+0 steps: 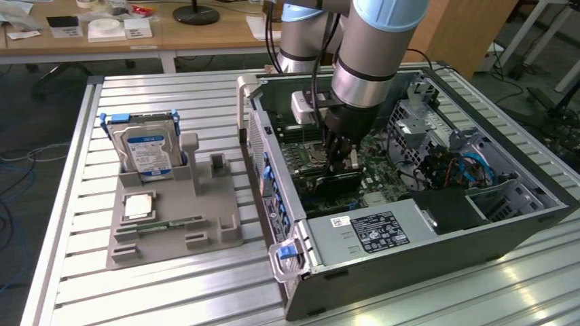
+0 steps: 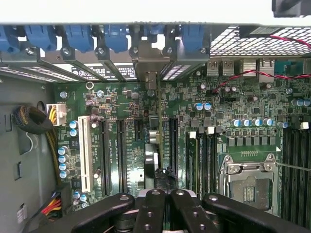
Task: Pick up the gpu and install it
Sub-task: 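Press down on the gpu until it lock into place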
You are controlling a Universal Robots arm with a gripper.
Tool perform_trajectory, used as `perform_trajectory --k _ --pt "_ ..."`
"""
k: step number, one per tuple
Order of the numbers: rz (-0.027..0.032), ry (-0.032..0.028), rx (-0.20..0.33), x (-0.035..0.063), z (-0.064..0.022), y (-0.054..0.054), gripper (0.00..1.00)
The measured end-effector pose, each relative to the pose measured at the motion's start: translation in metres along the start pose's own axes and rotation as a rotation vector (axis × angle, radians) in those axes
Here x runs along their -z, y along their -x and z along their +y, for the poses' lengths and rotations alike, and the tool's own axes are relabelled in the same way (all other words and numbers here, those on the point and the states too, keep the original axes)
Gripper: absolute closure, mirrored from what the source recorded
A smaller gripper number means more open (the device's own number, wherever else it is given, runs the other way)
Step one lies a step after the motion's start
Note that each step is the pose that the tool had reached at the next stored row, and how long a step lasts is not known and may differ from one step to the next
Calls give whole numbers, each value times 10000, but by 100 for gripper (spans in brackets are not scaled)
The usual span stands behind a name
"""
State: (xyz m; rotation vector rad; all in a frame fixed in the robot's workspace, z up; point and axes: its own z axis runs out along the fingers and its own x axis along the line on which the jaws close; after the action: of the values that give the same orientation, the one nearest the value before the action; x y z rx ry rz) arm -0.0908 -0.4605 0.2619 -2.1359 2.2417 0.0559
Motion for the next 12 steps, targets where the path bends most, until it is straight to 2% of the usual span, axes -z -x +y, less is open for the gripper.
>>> perform_trajectory --k 9,12 --pt "-1 0 0 -9 1 0 89" --pt "-12 -5 -1 20 1 3 89"
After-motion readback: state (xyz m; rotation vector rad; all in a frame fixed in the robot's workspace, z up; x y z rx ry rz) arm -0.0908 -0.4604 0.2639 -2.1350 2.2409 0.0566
